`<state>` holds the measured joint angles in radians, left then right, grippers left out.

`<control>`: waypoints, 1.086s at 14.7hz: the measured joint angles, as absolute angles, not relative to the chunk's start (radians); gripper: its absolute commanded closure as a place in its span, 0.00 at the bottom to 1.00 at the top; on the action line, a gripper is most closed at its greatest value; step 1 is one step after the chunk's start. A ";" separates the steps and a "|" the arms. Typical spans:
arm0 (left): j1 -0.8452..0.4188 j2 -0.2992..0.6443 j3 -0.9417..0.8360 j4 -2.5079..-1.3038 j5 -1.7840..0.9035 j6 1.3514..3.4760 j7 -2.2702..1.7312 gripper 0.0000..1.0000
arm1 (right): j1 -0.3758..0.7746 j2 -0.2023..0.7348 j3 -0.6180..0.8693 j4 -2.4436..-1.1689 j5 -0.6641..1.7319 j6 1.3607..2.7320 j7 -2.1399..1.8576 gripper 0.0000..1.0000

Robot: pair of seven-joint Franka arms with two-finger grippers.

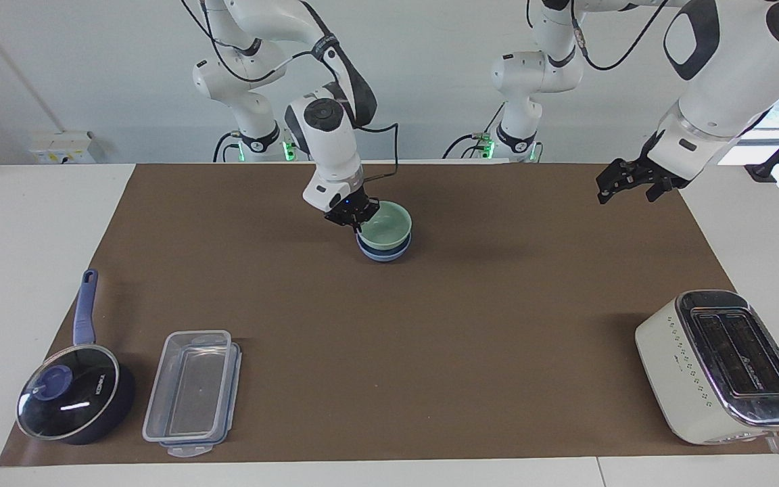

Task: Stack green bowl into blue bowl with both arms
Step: 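Open the right gripper and lift it away from the nested bowls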

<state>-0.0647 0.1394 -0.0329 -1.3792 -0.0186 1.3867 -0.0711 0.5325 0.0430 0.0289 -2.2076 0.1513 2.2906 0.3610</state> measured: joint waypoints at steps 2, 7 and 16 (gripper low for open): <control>-0.065 0.088 -0.033 -1.439 -0.019 1.384 -0.071 0.00 | 0.533 0.043 0.029 -2.205 0.151 2.291 0.361 0.00; -0.065 -0.014 -0.033 -1.568 -0.019 1.386 -0.071 0.00 | 0.517 0.022 0.021 -2.156 0.152 2.243 0.361 0.00; -0.065 -0.027 -0.034 -1.590 -0.019 1.436 -0.071 0.00 | 0.258 -0.119 0.006 -2.073 0.152 2.116 0.353 0.00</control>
<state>-0.0646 -0.0271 -0.0335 -1.5898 -0.0187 1.4364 -0.0712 0.2583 -0.1186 0.0055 -2.0730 0.1517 2.1164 0.3531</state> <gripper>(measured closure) 0.000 0.000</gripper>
